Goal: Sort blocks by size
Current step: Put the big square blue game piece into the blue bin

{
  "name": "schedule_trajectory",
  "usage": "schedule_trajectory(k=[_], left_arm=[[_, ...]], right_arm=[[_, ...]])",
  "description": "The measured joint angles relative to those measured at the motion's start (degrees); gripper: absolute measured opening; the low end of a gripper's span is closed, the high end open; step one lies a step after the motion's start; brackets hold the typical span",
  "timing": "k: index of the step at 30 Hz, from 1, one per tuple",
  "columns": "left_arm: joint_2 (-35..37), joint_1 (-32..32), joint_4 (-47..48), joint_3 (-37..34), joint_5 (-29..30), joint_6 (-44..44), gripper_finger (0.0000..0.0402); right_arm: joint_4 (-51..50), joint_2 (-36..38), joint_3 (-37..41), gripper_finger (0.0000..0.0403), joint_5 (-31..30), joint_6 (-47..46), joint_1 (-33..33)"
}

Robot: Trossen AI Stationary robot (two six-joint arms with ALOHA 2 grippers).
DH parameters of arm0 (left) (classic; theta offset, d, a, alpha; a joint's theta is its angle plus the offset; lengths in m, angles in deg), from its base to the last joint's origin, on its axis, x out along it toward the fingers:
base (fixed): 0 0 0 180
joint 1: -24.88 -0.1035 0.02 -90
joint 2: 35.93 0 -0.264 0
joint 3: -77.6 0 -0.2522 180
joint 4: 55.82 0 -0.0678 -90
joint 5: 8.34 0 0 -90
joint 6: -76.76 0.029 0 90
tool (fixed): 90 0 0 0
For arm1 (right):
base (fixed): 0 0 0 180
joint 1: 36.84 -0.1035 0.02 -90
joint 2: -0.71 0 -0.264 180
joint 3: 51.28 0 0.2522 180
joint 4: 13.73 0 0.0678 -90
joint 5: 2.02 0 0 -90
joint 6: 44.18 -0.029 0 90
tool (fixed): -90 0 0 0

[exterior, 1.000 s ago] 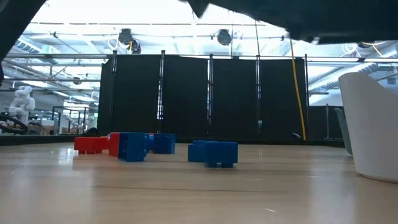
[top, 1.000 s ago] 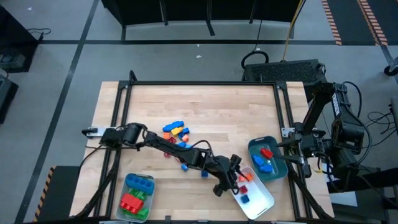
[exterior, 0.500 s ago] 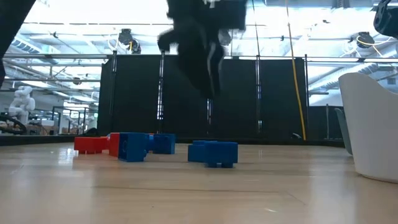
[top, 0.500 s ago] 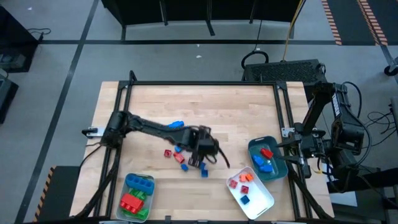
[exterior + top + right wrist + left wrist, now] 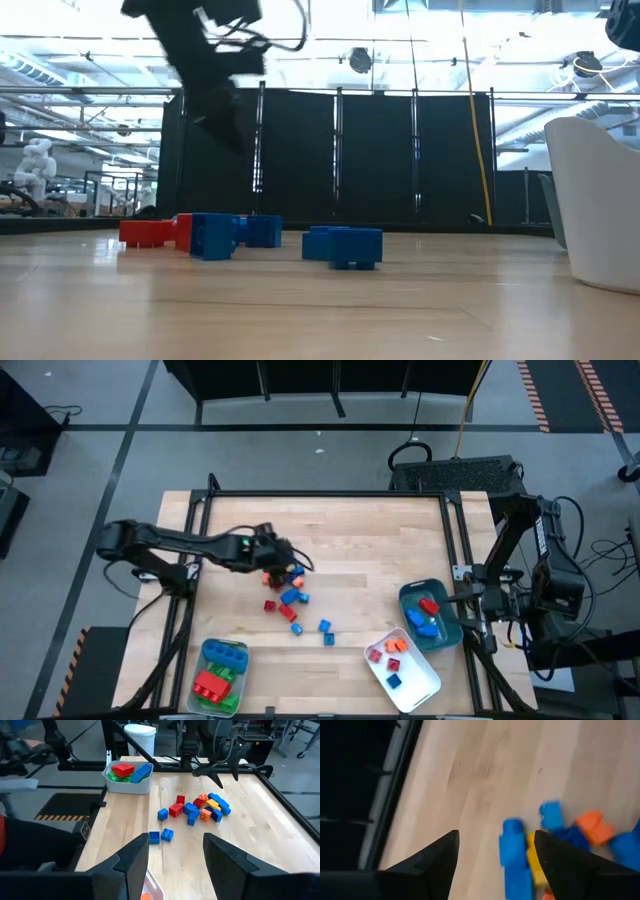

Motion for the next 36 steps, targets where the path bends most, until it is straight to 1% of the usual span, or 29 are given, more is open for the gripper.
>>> schedule_trajectory(k=[4,8,10,12,18,21,25,30,32,36], left_arm=[[5.0,-2.6,-1.2,-7.6,-3.6,-0.1,0.0261],[6.1,-4.0,-5.6,-13.0,-11.5,0.3,0.0261],[6.1,-4.2,-7.1,-14.6,-12.5,1.7,0.0261],[6.1,-4.5,-7.8,-16.3,-11.7,1.9,0.0261],[6.1,-6.4,-13.0,-18.9,-11.2,3.6,0.0261],[6.1,-7.8,-15.0,-20.0,-12.5,4.5,0.0261],[6.1,-9.9,-14.6,-20.5,-14.2,4.5,0.0261],[5.9,-11.9,-15.1,-20.5,-20.0,4.6,0.0261],[5.9,-12.0,-15.1,-20.5,-21.4,4.5,0.0261],[5.9,-12.0,-14.7,-20.5,-21.7,4.5,0.0261]], right_arm=[[0.0,-0.1,0.0,0.0171,-0.1,1.1,0.0],[-0.2,-0.1,0.0,0.0171,-0.3,1.2,0.0],[-0.2,-0.1,0.0,0.0171,-0.4,1.2,0.0],[-0.1,-0.1,0.0,0.0171,-0.4,1.1,0.0],[0.0,-0.1,0.0,0.0171,-0.4,1.0,0.0],[0.0,-0.1,0.0,0.0171,-0.5,1.0,0.0],[0.0,-0.1,0.0,0.0171,-0.4,0.2,0.0],[0.0,-0.1,0.0,0.0171,-0.4,0.0,0.0],[0.0,-0.1,0.0,0.0171,-0.4,0.0,0.0],[0.0,-0.1,0.0,0.0171,-0.4,0.0,0.0]])
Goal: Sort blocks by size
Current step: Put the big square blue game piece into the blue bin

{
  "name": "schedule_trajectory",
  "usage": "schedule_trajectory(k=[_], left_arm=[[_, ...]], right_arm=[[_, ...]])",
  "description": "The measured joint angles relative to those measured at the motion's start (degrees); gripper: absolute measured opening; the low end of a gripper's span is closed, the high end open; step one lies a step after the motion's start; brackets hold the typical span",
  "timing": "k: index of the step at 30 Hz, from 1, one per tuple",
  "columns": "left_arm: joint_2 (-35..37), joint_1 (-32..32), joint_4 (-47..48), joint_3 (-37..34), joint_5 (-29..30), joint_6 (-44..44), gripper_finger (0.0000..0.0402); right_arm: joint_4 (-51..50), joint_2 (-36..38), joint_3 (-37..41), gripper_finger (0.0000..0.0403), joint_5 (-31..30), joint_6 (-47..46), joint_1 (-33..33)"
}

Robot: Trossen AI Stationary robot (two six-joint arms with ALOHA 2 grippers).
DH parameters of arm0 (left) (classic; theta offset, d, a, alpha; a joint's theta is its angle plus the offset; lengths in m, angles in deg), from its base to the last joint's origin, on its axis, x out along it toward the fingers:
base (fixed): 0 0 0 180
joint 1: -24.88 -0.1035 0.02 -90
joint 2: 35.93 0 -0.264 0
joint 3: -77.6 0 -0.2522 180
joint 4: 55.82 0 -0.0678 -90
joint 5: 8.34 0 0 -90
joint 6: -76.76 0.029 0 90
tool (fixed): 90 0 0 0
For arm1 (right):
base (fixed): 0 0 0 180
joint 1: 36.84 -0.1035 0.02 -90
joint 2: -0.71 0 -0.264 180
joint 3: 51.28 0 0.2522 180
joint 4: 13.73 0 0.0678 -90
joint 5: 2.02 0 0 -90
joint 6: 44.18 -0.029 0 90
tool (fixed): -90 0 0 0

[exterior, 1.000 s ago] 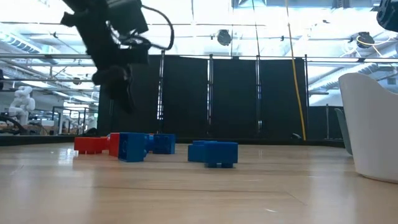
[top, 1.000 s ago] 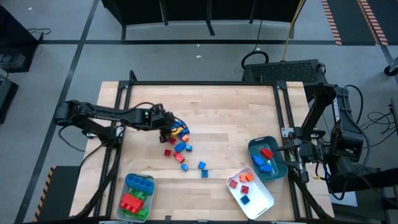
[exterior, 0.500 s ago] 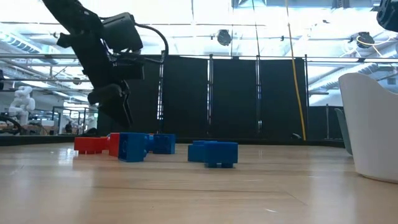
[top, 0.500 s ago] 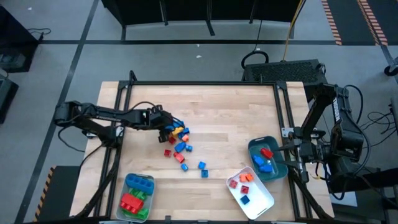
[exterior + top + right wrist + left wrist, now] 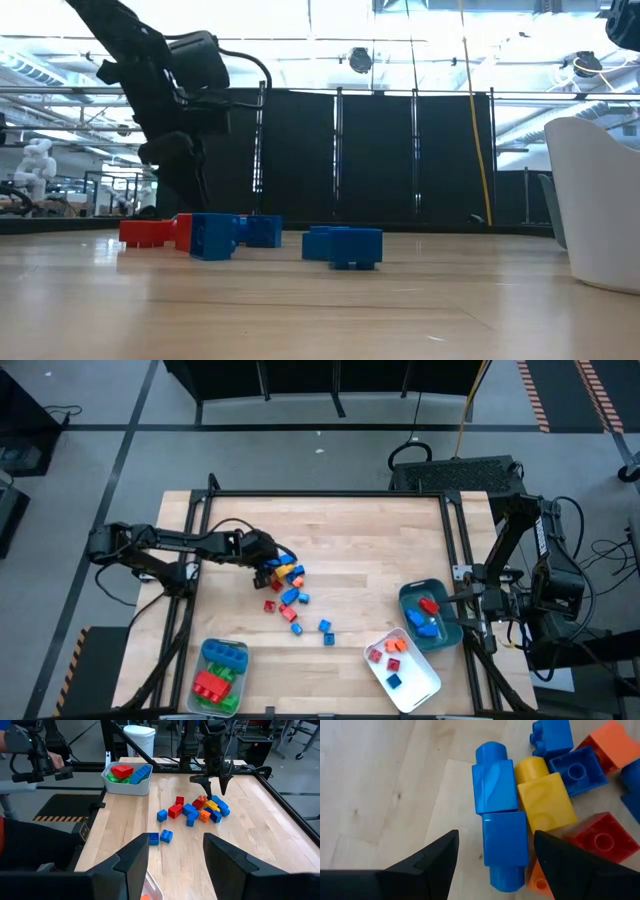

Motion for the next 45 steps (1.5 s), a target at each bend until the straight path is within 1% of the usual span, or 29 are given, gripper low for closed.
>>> schedule_trajectory(k=[7,14,19,24,26,32,35,39,43,45], left_arm=[[-1.2,0.0,2.1,0.0,-0.5,1.4,0.0261],[-4.9,0.0,-1.2,0.1,-1.2,1.5,0.0255],[-8.4,0.0,-1.2,0.2,-1.6,1.6,0.0217],[-9.4,0.1,-2.7,0.2,-2.1,1.6,0.0156],[-9.0,0.1,-3.3,0.6,-1.5,0.9,0.0137],[-6.2,0.6,-1.7,1.9,-0.3,-2.9,0.0136],[-4.0,1.7,-0.1,2.8,0.7,-4.4,0.0136],[-0.5,3.5,-0.6,4.8,1.3,-5.8,0.0138],[1.2,6.2,-4.6,7.2,1.4,-6.2,0.0138],[1.4,7.8,-10.2,8.2,1.4,-6.9,0.0138]], right_arm=[[0.0,0.0,0.0,0.0171,0.0,0.0,0.0],[0.0,0.0,0.0,0.0171,0.0,-0.1,0.0],[0.0,0.0,0.0,0.0171,0.0,-1.1,0.0],[0.0,0.0,0.0,0.0171,0.0,-2.0,0.0],[0.1,0.0,0.0,0.0171,0.0,-2.0,0.0],[0.1,0.0,0.0,0.0171,0.0,-2.0,0.0],[0.0,0.0,0.0,0.0171,0.0,-2.0,0.0],[0.0,0.0,0.0,0.0171,0.0,-1.9,0.0],[-0.2,0.0,0.0,0.0171,0.0,-1.8,0.0],[-0.2,0.0,0.0,0.0171,0.0,-1.8,0.0]])
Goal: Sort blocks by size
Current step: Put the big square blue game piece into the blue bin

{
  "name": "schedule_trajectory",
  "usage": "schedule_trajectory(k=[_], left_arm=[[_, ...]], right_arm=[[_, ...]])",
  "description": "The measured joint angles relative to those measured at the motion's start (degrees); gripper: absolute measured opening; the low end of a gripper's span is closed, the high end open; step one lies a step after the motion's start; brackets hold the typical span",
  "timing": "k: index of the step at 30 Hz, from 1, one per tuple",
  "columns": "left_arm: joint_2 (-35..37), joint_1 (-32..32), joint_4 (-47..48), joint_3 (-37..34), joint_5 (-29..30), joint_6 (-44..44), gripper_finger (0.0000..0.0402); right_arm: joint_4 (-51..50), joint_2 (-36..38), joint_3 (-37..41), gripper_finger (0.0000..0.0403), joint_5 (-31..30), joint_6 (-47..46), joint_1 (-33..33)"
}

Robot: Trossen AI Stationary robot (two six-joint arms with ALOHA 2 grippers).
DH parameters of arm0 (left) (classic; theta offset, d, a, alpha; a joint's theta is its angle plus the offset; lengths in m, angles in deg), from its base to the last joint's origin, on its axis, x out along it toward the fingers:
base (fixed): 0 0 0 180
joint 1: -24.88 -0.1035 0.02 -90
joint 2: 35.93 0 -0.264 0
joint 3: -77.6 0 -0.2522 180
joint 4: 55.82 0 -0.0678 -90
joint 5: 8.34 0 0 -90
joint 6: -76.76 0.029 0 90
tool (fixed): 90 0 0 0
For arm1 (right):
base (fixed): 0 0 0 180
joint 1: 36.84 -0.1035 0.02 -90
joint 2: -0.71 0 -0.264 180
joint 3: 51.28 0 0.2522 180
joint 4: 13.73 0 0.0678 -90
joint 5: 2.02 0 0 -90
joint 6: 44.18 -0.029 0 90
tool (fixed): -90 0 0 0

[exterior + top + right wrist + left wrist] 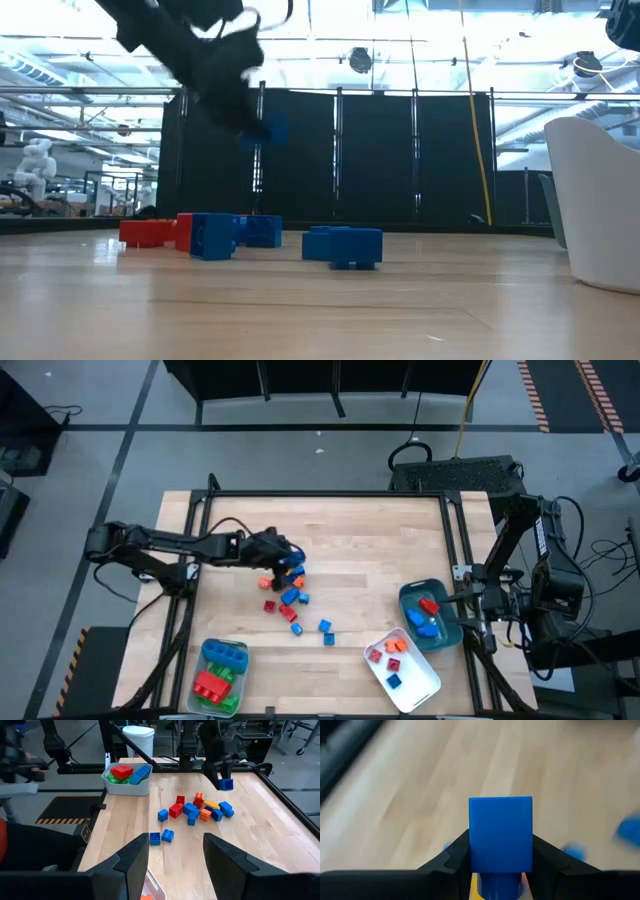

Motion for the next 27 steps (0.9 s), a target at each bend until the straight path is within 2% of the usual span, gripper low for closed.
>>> schedule_trajectory(k=[7,10,13,20,27], left_arm=[[-2.6,6.0,-28.8,0.4,-0.6,1.2,0.0138],[-6.7,8.2,-42.1,0.4,-0.7,2.7,0.0138],[-13.3,9.4,-50.4,3.0,-0.9,2.9,0.0138],[-33.1,11.7,-50.9,20.5,-1.3,7.2,0.0139],[-47.2,12.3,-45.4,40.6,-6.9,8.9,0.0139]], right_arm=[[0.0,0.0,0.0,0.0171,-0.1,0.0,0.0],[-0.1,0.0,0.0,0.0171,-0.1,0.0,0.0],[-0.1,0.0,0.0,0.0171,-0.2,0.0,0.0],[0.1,0.0,0.0,0.0171,-0.5,-0.1,0.0],[0.3,0.0,0.0,0.0171,-0.1,-1.2,0.0]])
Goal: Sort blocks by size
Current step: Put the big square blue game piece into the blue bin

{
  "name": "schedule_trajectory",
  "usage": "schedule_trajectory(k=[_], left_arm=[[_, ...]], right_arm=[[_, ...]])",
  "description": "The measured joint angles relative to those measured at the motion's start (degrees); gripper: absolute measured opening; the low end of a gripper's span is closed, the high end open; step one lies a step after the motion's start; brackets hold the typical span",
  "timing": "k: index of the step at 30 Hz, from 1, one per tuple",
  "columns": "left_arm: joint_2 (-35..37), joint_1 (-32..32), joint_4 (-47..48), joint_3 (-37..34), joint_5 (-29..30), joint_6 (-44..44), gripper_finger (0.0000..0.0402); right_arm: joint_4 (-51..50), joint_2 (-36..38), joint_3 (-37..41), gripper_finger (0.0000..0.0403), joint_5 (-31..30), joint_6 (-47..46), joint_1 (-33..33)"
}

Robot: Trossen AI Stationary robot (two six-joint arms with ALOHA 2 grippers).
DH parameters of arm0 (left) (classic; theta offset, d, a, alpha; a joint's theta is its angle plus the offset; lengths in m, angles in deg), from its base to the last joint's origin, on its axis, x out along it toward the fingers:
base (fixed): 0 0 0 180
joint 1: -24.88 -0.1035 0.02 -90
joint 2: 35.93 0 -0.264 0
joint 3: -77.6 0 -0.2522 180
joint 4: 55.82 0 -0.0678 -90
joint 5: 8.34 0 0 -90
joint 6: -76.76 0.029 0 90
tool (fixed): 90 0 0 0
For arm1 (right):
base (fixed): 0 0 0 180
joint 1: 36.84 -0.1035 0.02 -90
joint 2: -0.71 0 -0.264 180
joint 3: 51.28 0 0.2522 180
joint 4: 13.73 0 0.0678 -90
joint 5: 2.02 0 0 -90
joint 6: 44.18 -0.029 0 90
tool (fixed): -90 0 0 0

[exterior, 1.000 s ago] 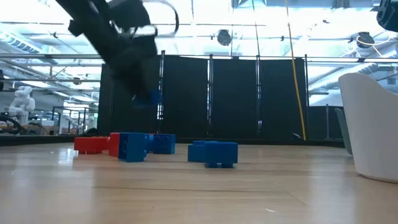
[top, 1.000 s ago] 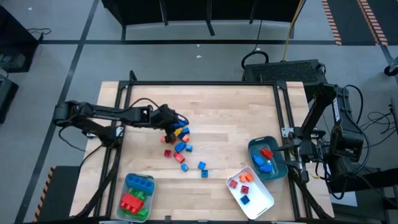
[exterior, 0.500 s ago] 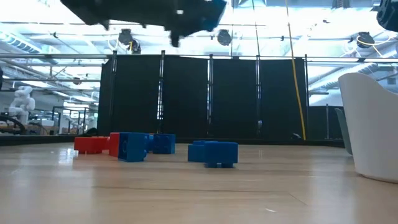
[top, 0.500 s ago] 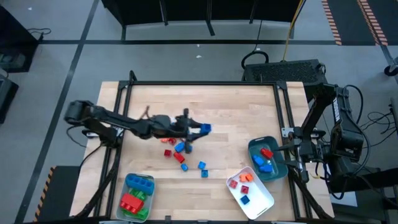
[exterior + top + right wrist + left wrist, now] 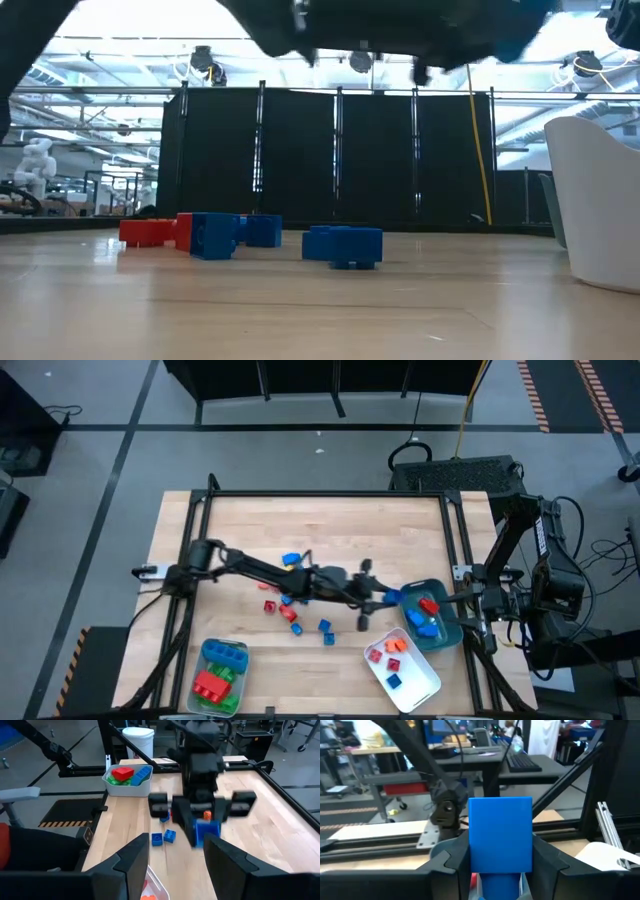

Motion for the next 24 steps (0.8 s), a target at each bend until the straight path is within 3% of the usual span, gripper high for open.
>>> schedule_trajectory(k=[11,19,24], left_arm=[[-14.8,-0.7,7.9,23.0,-1.7,0.0,0.0139],[-22.0,-2.8,8.8,32.3,-1.7,-0.4,0.0141],[-23.7,-3.8,9.2,32.9,-2.3,-0.1,0.0182]], right_arm=[[0.0,0.0,0.0,0.0171,0.0,0.7,0.0],[0.0,0.0,0.0,0.0171,0.1,1.0,0.0],[0.0,0.0,0.0,0.0171,0.1,1.0,0.0]])
